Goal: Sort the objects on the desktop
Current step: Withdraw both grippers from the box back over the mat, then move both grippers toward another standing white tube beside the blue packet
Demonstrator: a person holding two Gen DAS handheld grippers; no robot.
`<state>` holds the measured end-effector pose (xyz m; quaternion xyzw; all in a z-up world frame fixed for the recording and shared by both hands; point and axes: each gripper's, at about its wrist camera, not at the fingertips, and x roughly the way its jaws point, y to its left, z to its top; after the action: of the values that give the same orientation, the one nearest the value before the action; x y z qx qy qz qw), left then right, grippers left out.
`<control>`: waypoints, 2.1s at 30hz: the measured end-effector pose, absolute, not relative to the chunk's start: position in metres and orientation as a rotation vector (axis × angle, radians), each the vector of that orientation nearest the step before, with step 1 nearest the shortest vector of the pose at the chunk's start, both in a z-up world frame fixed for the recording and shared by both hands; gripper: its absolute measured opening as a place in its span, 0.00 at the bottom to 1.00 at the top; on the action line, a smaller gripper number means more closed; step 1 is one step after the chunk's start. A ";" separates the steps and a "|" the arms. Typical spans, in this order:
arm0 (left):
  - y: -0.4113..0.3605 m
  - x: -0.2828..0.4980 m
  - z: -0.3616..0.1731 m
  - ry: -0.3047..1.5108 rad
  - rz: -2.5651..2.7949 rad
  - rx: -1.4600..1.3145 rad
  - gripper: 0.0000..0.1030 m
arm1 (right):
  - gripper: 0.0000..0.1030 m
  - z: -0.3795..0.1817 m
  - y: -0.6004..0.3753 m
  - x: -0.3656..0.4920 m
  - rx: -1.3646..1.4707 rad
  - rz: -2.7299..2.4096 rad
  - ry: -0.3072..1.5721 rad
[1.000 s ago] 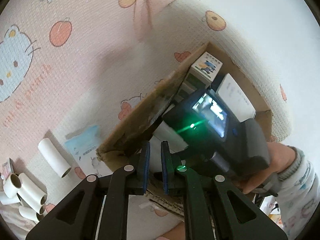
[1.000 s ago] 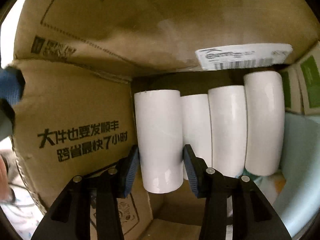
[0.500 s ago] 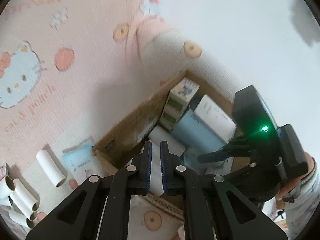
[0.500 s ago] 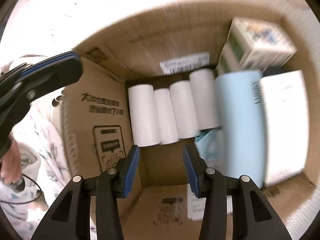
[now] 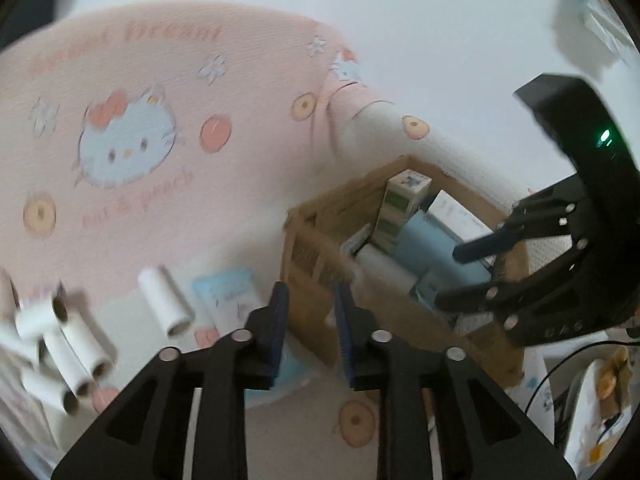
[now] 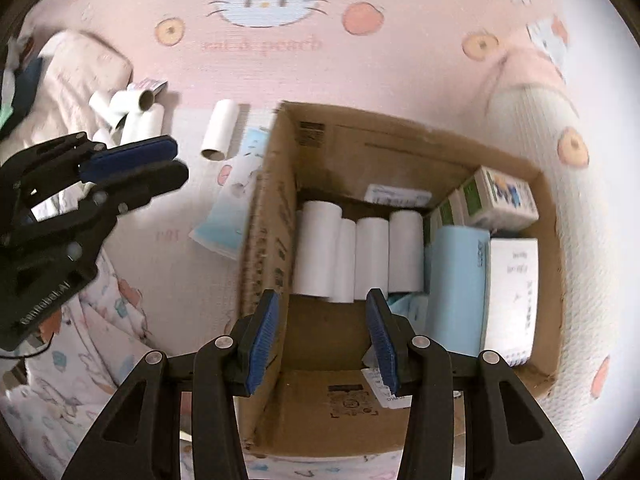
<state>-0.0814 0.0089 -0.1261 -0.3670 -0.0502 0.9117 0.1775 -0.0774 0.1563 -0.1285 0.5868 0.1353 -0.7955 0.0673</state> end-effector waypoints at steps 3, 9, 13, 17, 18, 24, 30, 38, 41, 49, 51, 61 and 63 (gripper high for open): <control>-0.002 -0.075 -0.145 -0.277 2.534 -1.081 0.28 | 0.40 -0.127 0.144 -0.074 1.727 -2.417 0.469; -0.019 -0.063 -0.183 -0.439 2.543 -1.129 0.41 | 0.40 -0.114 0.133 -0.053 1.603 -2.497 0.518; -0.037 -0.063 -0.211 -0.383 2.626 -1.184 0.42 | 0.40 -0.107 0.123 -0.033 1.384 -2.612 0.486; -0.052 -0.065 -0.218 -0.320 2.677 -1.197 0.42 | 0.41 -0.113 0.116 -0.015 1.213 -2.705 0.398; -0.057 -0.067 -0.217 -0.350 2.668 -1.190 0.42 | 0.41 -0.117 0.113 -0.012 1.190 -2.714 0.364; -0.090 -0.095 -0.232 -0.625 2.617 -1.249 0.42 | 0.41 -0.143 0.081 -0.011 1.035 -2.766 0.332; -0.129 -0.112 -0.254 -0.986 2.502 -1.304 0.42 | 0.41 -0.170 0.059 -0.034 1.001 -2.795 0.302; -0.144 -0.134 -0.256 -1.078 2.469 -1.300 0.42 | 0.41 -0.213 0.057 -0.081 1.138 -2.713 0.061; -0.147 -0.146 -0.260 -1.095 2.411 -1.314 0.42 | 0.41 -0.228 0.049 -0.099 1.190 -2.663 0.056; -0.175 -0.177 -0.300 -1.389 2.297 -1.384 0.40 | 0.41 -0.263 0.033 -0.149 1.270 -2.573 0.036; -0.178 -0.184 -0.311 -1.477 2.219 -1.397 0.40 | 0.41 -0.268 0.031 -0.161 1.290 -2.555 0.023; -0.181 -0.191 -0.315 -1.493 2.218 -1.427 0.40 | 0.41 -0.290 0.028 -0.197 1.352 -2.505 0.010; -0.181 -0.194 -0.318 -1.509 2.210 -1.433 0.40 | 0.41 -0.296 0.029 -0.202 1.380 -2.496 -0.004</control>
<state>-0.1937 -0.1812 -0.3175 -0.4713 -0.4964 0.7270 0.0533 -0.2021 0.0294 -0.2962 0.4787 -0.0013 -0.8660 0.1444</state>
